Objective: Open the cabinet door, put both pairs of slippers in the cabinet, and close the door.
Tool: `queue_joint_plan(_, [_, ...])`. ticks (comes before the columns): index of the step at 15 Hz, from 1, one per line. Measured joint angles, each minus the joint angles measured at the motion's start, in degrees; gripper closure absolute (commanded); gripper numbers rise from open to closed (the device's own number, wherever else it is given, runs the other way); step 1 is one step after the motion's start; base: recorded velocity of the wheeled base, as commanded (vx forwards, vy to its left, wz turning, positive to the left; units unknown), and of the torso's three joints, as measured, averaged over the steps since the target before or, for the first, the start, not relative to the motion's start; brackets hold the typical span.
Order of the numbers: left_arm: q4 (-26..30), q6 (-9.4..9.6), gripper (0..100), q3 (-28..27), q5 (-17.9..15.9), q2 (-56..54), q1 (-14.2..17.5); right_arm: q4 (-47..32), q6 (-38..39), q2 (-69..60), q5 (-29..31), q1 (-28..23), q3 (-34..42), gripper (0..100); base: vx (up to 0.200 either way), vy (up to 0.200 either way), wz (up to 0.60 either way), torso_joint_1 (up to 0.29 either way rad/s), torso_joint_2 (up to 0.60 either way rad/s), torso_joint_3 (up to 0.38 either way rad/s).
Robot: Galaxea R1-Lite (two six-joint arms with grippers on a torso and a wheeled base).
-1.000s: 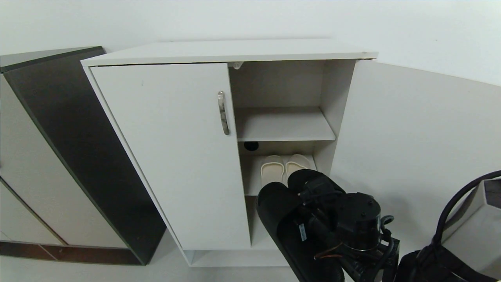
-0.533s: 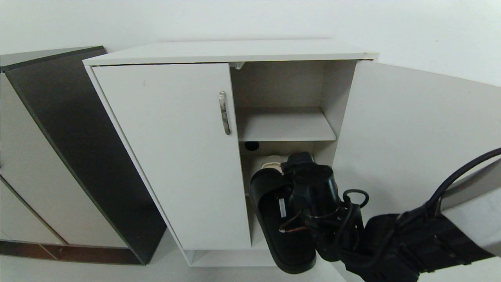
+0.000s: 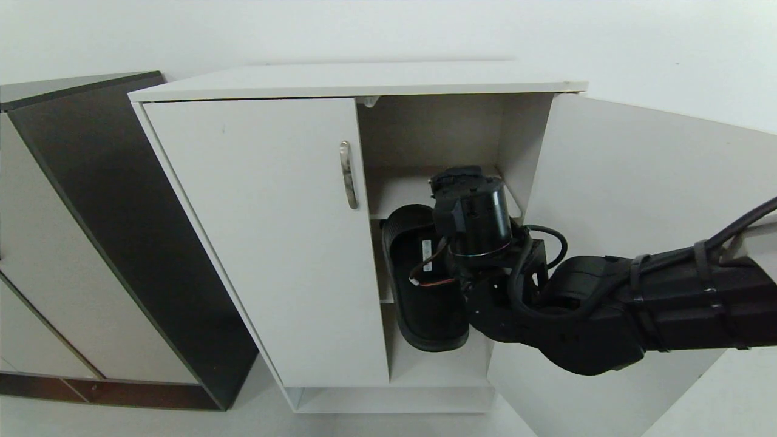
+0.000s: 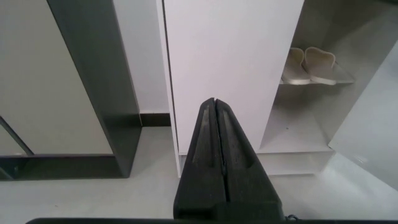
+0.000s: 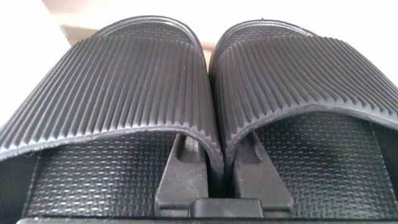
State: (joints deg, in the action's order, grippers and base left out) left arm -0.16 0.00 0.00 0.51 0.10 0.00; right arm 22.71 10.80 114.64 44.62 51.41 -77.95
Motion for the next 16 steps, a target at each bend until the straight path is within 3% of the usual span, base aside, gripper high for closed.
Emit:
queue_joint_plan(7, [0.0, 0.0, 100, 0.0, 0.0, 0.0, 0.0, -1.1, 0.1, 1.5, 1.8, -0.7, -1.8, 100, 0.0, 0.0, 0.0, 0.0, 0.0, 0.0])
queue_joint_plan(16, [0.0, 0.0, 100, 0.0, 0.0, 0.0, 0.0, -0.9, 0.1, 2.0, 1.9, -0.7, -2.1, 100, 0.2, 0.0, 0.0, 0.002, 0.0, 0.003])
